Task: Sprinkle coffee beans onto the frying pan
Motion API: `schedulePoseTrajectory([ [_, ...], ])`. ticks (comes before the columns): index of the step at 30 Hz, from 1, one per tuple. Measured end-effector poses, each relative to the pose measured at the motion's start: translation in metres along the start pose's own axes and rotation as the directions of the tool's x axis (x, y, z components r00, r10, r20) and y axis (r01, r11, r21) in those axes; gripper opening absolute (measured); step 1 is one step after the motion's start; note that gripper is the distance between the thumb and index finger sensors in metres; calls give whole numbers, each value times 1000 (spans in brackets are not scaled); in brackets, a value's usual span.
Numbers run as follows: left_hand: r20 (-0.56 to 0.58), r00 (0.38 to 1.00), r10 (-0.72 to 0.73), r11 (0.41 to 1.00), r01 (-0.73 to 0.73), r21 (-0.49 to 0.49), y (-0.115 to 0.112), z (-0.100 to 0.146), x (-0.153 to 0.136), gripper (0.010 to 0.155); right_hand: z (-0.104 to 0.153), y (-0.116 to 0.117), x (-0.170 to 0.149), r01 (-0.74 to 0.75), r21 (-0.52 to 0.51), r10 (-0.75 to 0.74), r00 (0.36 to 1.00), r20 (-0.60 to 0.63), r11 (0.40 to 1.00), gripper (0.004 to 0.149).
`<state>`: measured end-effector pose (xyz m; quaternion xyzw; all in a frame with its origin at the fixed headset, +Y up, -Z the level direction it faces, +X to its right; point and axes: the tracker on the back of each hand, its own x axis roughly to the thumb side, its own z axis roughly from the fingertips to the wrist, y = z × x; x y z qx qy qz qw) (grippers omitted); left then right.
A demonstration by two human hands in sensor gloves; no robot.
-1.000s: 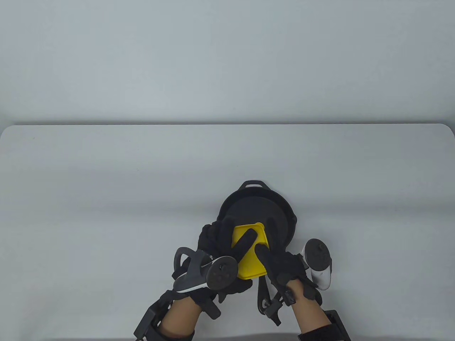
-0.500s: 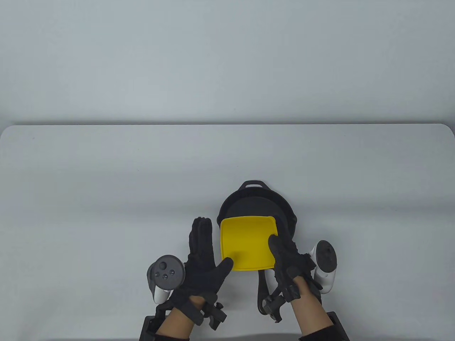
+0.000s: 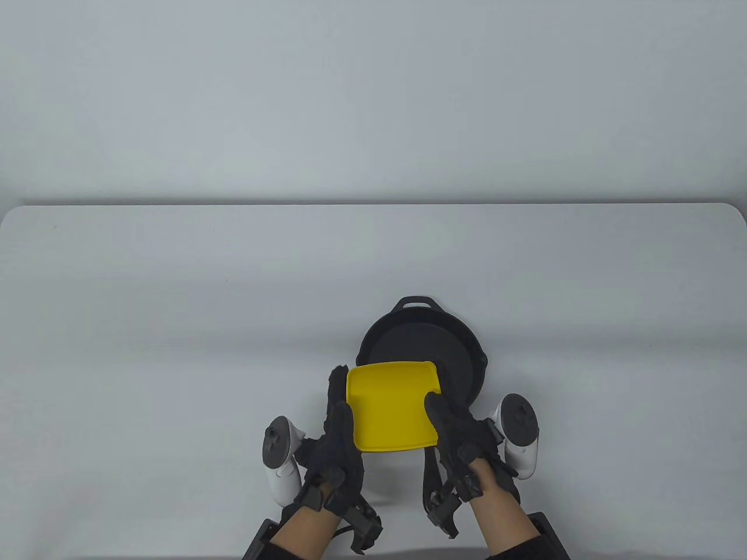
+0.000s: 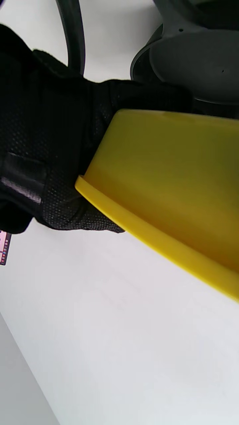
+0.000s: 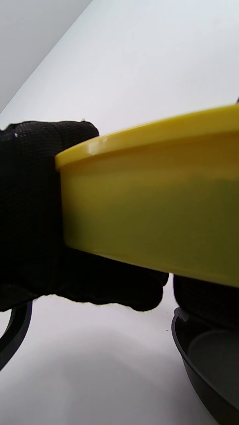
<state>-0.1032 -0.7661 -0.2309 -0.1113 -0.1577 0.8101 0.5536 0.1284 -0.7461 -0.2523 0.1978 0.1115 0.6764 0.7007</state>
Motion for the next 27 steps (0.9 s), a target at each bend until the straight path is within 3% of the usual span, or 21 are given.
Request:
schedulePoseTrajectory([
  [8,4,999,33,999,-33,-6,1,0,3,87,-4,6,8,54,129,-71,989,130,990,69],
  [11,-19,997,75,997,-76,-19,0,0,3,93,-5,5,11,50,159,-73,987,144,986,56],
  [13,-31,994,106,994,-107,-18,0,1,2,93,-4,2,9,19,142,-38,990,137,990,51],
  [19,-167,944,284,957,-290,-8,-3,-1,-4,85,-5,-1,4,149,151,-169,977,127,977,50],
  [24,-291,920,262,955,-291,-61,2,-7,-5,80,-6,-7,-1,209,108,-218,972,82,972,51],
  [27,-286,932,223,974,-225,26,6,-4,-3,77,-8,-20,2,298,86,-306,946,106,951,54],
])
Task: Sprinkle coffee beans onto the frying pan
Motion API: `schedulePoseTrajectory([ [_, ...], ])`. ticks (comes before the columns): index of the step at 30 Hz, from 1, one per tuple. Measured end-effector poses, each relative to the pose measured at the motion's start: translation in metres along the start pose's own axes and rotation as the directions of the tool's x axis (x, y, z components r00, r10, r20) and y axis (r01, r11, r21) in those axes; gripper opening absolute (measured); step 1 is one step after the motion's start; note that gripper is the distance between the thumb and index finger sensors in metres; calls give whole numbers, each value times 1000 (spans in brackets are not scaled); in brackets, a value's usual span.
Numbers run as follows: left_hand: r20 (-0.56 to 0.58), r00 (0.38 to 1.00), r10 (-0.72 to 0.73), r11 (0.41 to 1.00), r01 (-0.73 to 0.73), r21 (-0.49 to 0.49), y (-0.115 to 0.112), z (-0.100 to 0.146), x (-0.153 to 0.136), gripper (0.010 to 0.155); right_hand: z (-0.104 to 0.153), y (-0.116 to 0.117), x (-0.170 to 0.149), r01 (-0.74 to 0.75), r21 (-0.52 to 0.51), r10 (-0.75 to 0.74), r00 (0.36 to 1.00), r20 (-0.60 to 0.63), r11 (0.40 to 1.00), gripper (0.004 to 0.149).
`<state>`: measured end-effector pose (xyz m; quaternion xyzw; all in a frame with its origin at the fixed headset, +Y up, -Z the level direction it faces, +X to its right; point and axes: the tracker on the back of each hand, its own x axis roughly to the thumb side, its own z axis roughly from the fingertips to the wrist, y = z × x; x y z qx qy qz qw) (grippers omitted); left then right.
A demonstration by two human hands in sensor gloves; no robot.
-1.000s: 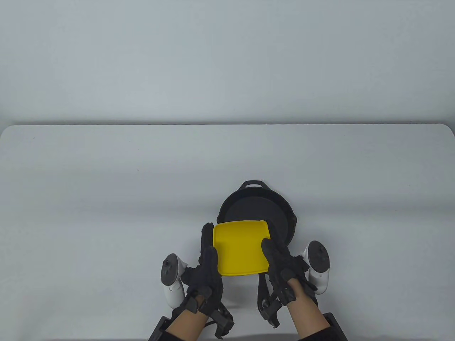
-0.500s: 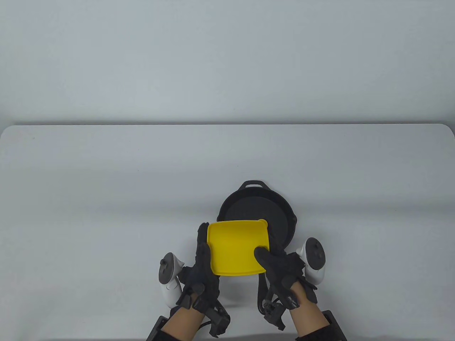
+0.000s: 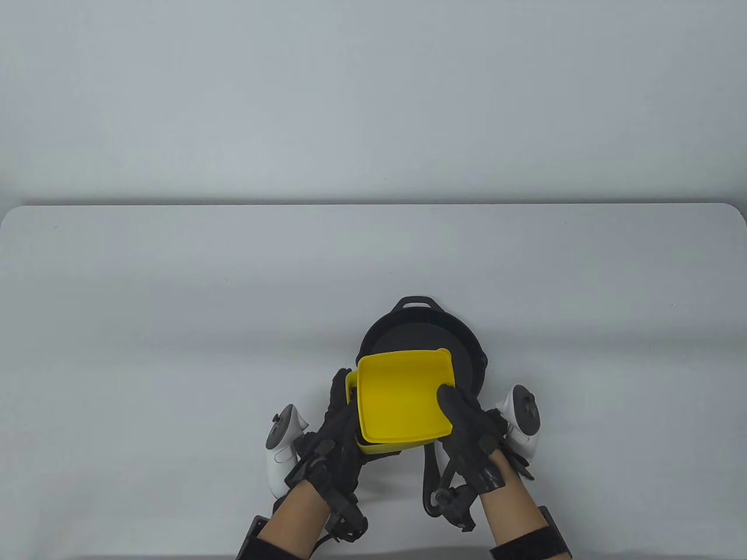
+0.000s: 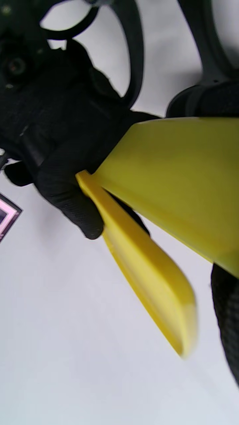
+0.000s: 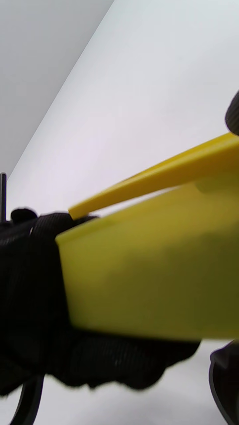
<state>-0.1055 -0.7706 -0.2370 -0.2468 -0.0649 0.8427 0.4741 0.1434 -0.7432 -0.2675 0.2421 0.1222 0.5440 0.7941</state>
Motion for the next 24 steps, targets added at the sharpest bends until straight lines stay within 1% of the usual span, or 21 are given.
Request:
schedulePoseTrajectory([
  [1,-9,1000,-8,1000,8,16,1,1,0,76,1,-4,4,17,-20,-17,1000,20,1000,56],
  [2,-4,1000,-28,999,28,43,3,3,2,76,3,-13,14,15,-82,-10,998,62,997,57],
  [4,7,997,-75,994,74,84,7,4,5,76,11,-31,32,-55,-202,84,987,138,978,59],
  [5,14,995,-100,989,98,110,10,5,6,76,17,-42,45,-111,-280,163,972,169,953,60],
  [6,19,993,-117,985,114,127,12,5,7,76,21,-48,52,-159,-325,224,959,174,932,60],
  [7,29,990,-140,980,134,150,15,5,7,76,30,-57,66,-256,-419,343,928,145,871,61],
  [8,31,989,-144,977,137,162,16,4,6,76,36,-60,74,-327,-484,422,901,98,811,61],
  [9,34,989,-141,974,133,182,18,5,6,76,45,-66,84,-469,-567,570,822,0,677,62],
  [10,37,990,-133,974,124,192,18,5,5,76,53,-71,93,-603,-612,684,717,-136,511,62],
  [11,40,991,-126,974,116,193,19,4,4,76,58,-75,96,-685,-608,729,641,-240,402,64],
  [12,40,992,-123,975,113,190,19,4,3,76,63,-81,96,-765,-565,744,564,-357,309,66],
  [14,40,991,-124,975,114,192,19,5,2,76,69,-91,90,-818,-521,717,513,-472,243,67],
  [15,41,990,-132,974,122,193,18,5,1,76,73,-95,86,-820,-539,698,501,-512,193,66],
  [16,39,989,-141,972,131,193,17,6,0,76,79,-102,82,-814,-567,656,496,-568,125,65],
  [17,36,989,-144,972,135,194,17,6,0,76,81,-107,79,-819,-560,633,501,-589,127,63],
  [20,24,990,-140,971,133,198,16,7,-1,76,90,-124,65,-834,-515,527,533,-662,196,61],
  [23,25,992,-127,974,120,192,15,6,-2,76,93,-133,57,-810,-524,460,583,-669,264,60],
  [24,24,992,-125,974,118,191,15,7,-2,76,94,-136,57,-822,-513,458,565,-686,246,60],
])
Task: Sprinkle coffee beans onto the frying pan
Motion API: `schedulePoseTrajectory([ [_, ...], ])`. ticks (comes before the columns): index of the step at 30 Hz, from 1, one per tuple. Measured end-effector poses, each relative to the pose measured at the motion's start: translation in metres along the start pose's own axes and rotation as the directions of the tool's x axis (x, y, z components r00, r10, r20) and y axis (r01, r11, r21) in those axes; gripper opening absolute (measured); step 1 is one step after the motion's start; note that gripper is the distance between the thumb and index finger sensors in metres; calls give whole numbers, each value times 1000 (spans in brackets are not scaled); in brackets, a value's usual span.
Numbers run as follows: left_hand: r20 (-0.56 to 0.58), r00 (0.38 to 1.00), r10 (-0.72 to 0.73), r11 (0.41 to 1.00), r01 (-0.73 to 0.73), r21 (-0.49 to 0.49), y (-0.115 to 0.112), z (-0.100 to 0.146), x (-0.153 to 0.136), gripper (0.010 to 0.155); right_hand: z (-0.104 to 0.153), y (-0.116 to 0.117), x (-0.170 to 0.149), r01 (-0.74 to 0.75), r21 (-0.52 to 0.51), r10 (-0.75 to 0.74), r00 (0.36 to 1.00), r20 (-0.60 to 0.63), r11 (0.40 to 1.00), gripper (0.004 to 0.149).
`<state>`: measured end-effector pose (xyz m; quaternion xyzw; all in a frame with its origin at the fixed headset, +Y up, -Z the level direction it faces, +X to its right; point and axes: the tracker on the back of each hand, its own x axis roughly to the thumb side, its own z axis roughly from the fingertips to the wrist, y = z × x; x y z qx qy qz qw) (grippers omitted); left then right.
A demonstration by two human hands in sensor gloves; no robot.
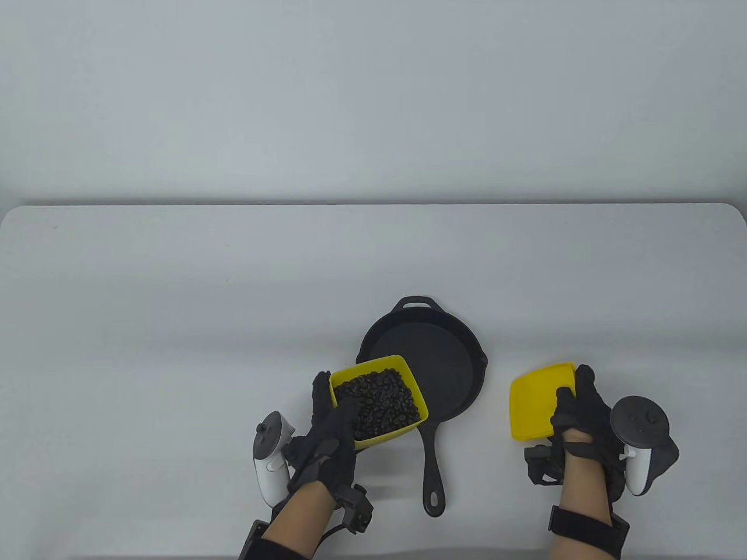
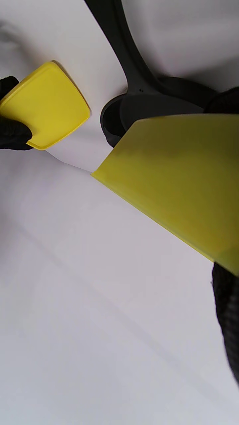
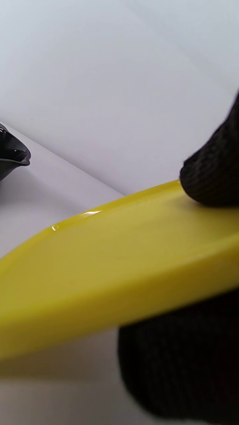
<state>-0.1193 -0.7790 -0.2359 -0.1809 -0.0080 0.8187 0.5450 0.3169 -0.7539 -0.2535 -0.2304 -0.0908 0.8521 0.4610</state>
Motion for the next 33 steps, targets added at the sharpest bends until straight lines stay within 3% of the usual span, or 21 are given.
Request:
schedulePoseTrajectory([
  [3,-2,1000,-10,1000,10,3,0,0,0,76,-2,1,-1,-191,-21,191,981,0,981,63],
  [6,-3,1000,-11,1000,11,10,1,0,-1,76,-1,9,2,-426,-44,428,903,36,903,65],
  [8,-6,1000,-8,1000,8,11,0,0,-1,76,2,12,13,-492,-96,500,862,86,865,67],
  [11,-2,1000,-14,1000,14,12,0,-1,-1,76,16,17,44,-490,-200,527,817,233,848,70],
  [14,-1,1000,-13,1000,13,17,0,-1,-1,76,48,30,90,-362,-300,470,707,528,882,71],
  [17,4,1000,-19,1000,19,16,-2,-2,-2,76,84,48,126,-219,-189,282,551,786,957,74],
  [18,7,1000,-24,1000,24,11,-3,-1,-2,76,97,60,141,-195,-81,168,493,854,978,75],
  [19,8,1000,-27,1000,27,9,-3,-1,-2,76,99,63,145,-201,-39,134,485,864,979,76],
  [20,13,999,-32,999,31,5,-3,-1,-1,76,108,75,158,-224,120,1,474,881,967,77],
  [23,35,998,-44,999,44,8,-2,0,1,76,111,99,178,-325,331,-101,562,821,886,72],
  [26,52,998,-34,999,34,15,0,-1,3,76,105,124,195,-538,419,44,651,758,732,72],
  [27,59,997,-48,999,47,20,1,-1,3,76,103,130,198,-566,428,88,668,739,704,73],
  [30,90,990,-105,994,103,24,1,-2,5,75,93,158,204,-621,565,136,729,671,543,85],
  [33,83,994,-68,997,65,34,3,-2,3,76,93,182,208,-665,555,171,704,690,500,89],
])
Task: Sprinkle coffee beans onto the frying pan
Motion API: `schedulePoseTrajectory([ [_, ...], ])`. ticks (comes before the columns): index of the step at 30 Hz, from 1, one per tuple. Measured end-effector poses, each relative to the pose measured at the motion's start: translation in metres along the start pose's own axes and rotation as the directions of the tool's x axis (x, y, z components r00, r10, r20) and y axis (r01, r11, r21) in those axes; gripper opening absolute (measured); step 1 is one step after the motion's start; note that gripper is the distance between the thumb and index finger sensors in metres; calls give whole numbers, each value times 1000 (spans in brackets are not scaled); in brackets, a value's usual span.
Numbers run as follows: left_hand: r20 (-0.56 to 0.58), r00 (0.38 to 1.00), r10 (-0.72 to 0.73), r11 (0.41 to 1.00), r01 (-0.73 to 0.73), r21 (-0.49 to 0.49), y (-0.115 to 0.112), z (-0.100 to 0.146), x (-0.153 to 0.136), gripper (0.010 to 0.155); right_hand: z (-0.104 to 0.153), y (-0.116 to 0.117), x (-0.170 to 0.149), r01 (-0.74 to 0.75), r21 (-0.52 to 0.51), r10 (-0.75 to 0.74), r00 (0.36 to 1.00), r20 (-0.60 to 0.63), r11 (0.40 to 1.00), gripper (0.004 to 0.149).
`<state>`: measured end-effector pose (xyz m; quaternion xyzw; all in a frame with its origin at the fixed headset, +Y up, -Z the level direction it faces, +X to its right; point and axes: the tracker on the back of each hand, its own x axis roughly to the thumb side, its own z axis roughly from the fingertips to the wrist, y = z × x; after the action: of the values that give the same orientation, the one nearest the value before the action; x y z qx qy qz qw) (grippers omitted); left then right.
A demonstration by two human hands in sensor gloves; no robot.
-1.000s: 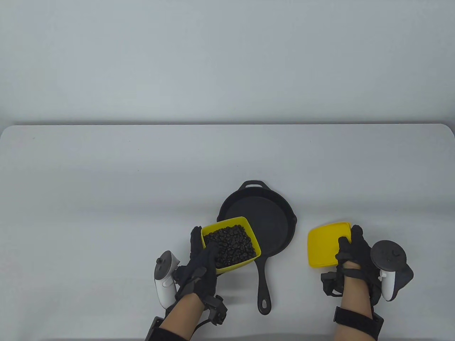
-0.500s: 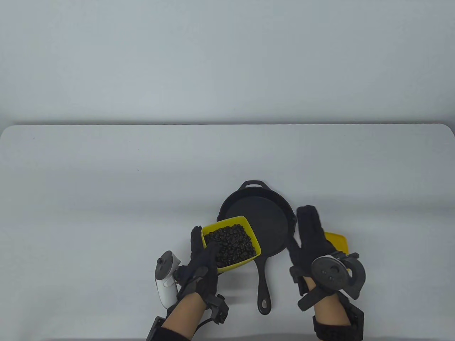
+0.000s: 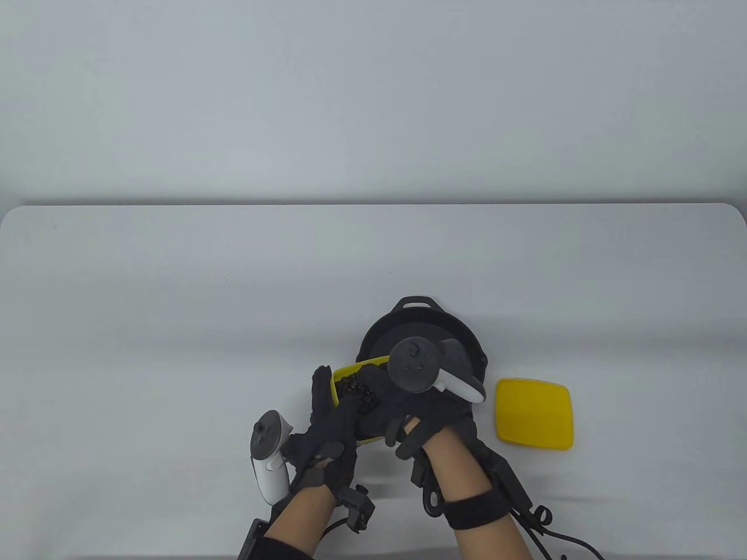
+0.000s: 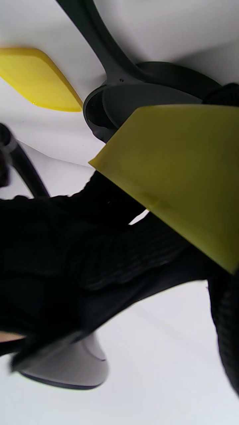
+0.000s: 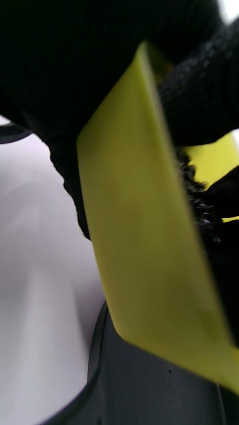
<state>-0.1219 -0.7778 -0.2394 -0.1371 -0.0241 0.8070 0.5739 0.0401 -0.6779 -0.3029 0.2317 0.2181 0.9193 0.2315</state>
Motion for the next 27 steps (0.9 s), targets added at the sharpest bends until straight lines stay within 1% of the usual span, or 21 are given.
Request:
schedulePoseTrajectory([
  [1,-4,1000,19,1000,-19,17,2,0,-1,75,-7,2,4,-22,-2,22,1000,-1,1000,88],
  [3,-10,1000,21,999,-21,34,5,-1,0,75,-17,4,6,-15,14,15,1000,4,1000,86],
  [5,-17,999,42,999,-41,33,7,-2,-1,75,-27,7,8,4,47,-5,1000,27,999,80],
  [7,-38,995,96,995,-95,32,6,-2,-4,76,-35,10,7,34,58,-35,999,27,998,69],
  [13,-47,991,126,992,-125,25,5,-3,-9,76,-33,11,-3,92,22,-94,994,64,995,47],
  [14,-45,992,116,993,-115,26,3,-2,-10,76,-31,12,-7,135,4,-135,988,78,991,44],
  [15,-48,993,109,994,-108,25,3,-3,-11,76,-29,13,-11,162,-14,-160,984,82,987,42],
  [18,-70,992,107,994,-106,13,-2,-3,-16,76,-24,15,-21,165,-40,-162,984,72,985,39],
  [20,-98,989,113,994,-113,5,-3,-4,-18,77,-22,16,-29,216,-91,-210,975,67,972,36],
  [23,-125,984,129,991,-131,-8,-3,-4,-22,77,-20,18,-36,271,-67,-267,962,58,960,36],
  [27,-137,979,152,988,-154,-5,-2,-5,-25,77,-18,17,-37,289,-96,-283,957,69,953,36],
])
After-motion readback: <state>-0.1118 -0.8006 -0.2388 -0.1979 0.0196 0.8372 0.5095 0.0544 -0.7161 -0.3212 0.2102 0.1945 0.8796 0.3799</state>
